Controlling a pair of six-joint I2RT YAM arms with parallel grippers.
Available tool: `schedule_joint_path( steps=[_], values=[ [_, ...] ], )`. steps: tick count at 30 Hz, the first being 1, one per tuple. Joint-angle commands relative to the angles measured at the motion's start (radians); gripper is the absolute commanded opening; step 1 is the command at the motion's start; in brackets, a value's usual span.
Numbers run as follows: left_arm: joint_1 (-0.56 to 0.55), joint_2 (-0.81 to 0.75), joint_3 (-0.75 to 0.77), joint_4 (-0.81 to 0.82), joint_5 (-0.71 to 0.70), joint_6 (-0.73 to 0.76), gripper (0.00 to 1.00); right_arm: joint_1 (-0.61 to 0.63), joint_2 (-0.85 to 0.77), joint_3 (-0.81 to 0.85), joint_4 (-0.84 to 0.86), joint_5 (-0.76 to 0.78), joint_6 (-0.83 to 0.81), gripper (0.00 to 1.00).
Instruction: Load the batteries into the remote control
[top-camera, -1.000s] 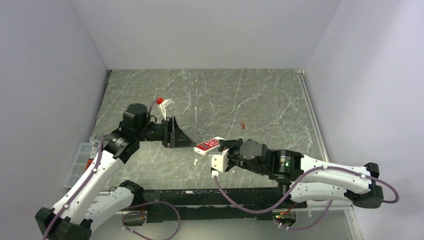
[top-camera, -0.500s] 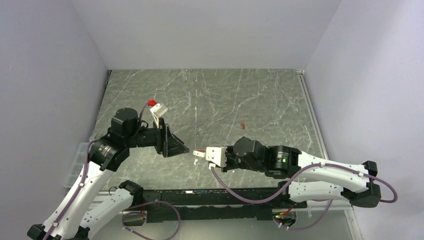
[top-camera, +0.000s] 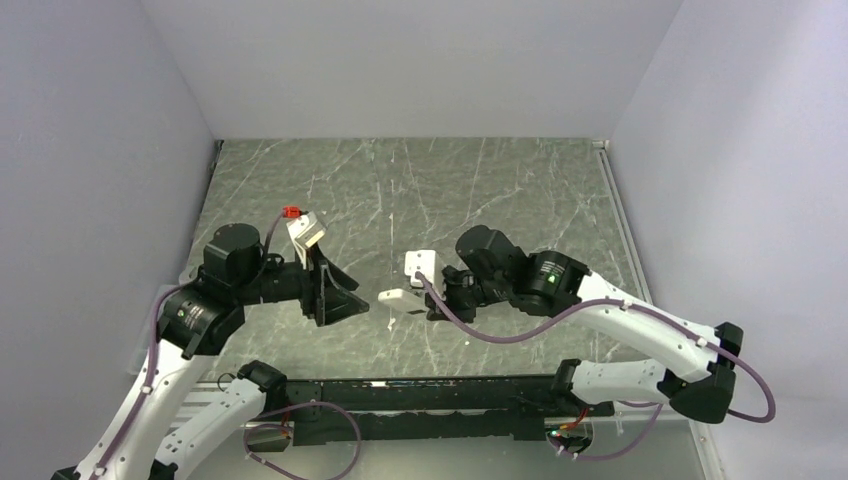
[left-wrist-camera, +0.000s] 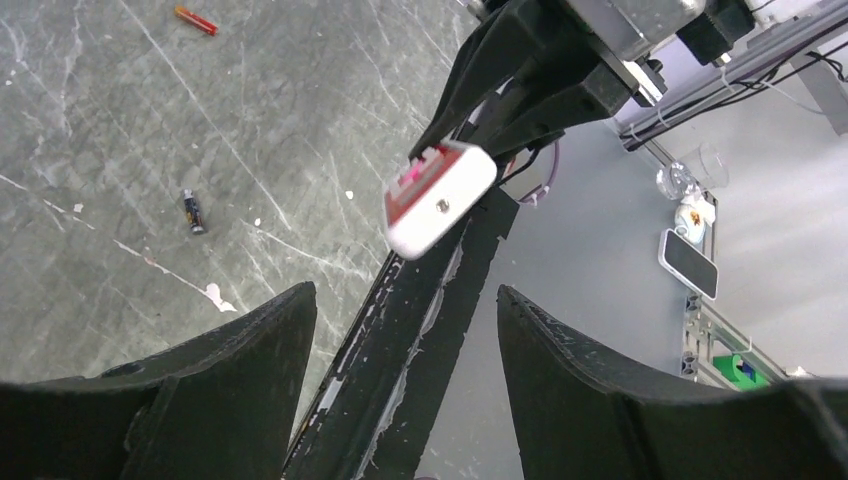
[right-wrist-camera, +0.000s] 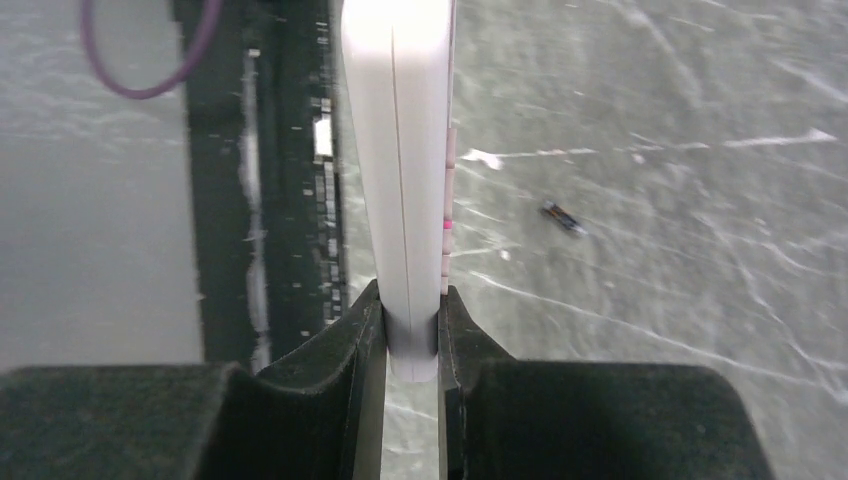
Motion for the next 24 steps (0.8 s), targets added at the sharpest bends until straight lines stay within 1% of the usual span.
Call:
schedule_joint_path(
  steps=[1, 6, 11, 14, 17, 19, 24],
  values=[
    [0.004, -0.012, 0.017, 0.051, 0.058, 0.06, 0.72, -0.012, 0.041, 0.086, -0.029, -0.275, 0.068, 0.0],
    [0.004, -0.007, 0.039, 0.031, 0.081, 0.079, 0.73, -0.014, 0.107, 0.138, -0.041, -0.401, 0.13, 0.0],
    [0.004, 0.011, 0.022, 0.037, 0.133, 0.082, 0.76, -0.015, 0.163, 0.185, -0.048, -0.464, 0.156, 0.0],
    [0.003, 0.017, 0.022, 0.045, 0.183, 0.081, 0.77, -0.016, 0.178, 0.205, -0.049, -0.475, 0.158, 0.0],
    [0.002, 0.021, 0.022, 0.042, 0.199, 0.083, 0.77, -0.022, 0.194, 0.229, -0.057, -0.495, 0.169, 0.0],
    [-0.004, 0.028, 0.019, 0.037, 0.209, 0.09, 0.76, -0.03, 0.216, 0.254, -0.077, -0.514, 0.179, 0.0],
    [-0.043, 0.044, 0.026, 0.009, 0.197, 0.11, 0.68, -0.034, 0.242, 0.295, -0.11, -0.55, 0.171, 0.0]
  ],
)
